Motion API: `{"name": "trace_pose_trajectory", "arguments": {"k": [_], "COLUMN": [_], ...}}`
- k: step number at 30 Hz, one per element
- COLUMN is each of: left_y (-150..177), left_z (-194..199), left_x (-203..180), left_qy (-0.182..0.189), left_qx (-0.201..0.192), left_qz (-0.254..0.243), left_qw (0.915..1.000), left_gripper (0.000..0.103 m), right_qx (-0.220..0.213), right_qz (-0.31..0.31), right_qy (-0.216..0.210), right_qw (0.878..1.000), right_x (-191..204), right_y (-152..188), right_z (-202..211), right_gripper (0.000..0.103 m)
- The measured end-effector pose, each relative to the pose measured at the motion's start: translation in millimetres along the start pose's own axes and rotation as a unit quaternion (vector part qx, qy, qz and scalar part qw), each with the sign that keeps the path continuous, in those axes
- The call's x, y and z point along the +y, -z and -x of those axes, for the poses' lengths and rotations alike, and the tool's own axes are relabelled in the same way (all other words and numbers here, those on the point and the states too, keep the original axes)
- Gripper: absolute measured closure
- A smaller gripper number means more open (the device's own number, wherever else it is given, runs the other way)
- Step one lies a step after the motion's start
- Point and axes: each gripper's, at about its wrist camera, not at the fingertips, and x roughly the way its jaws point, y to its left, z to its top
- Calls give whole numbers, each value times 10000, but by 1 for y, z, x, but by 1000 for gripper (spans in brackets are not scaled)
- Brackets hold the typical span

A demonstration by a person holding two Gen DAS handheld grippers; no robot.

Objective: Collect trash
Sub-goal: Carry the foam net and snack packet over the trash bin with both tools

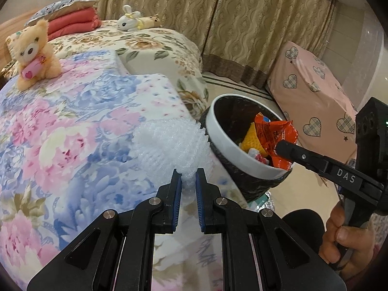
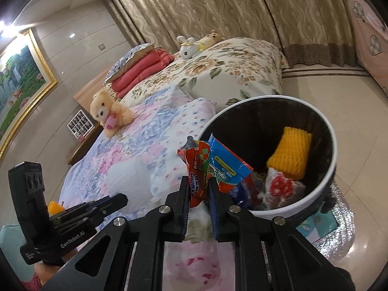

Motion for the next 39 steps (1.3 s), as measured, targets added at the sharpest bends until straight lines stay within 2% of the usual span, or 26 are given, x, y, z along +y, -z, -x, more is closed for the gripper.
{"name": "trace_pose_trajectory", "arguments": {"k": [17,39], "left_y": [-20,-38], "left_z": [-15,-31], "left_x": [-42,-72], "left_qy": [313,365], "left_qx": [37,45], "left_qz": [-385,-665], "left_qw": [9988,9971], "left_gripper": [92,92], "right_qx": [-113,-139], "right_qz": [-258,-341], "right_qy": [251,271], "right_qw": [9993,9990], "right_x": [-40,-56], "right_y": [-11,-19], "right_z": [14,18], "right_gripper": [88,86]}}
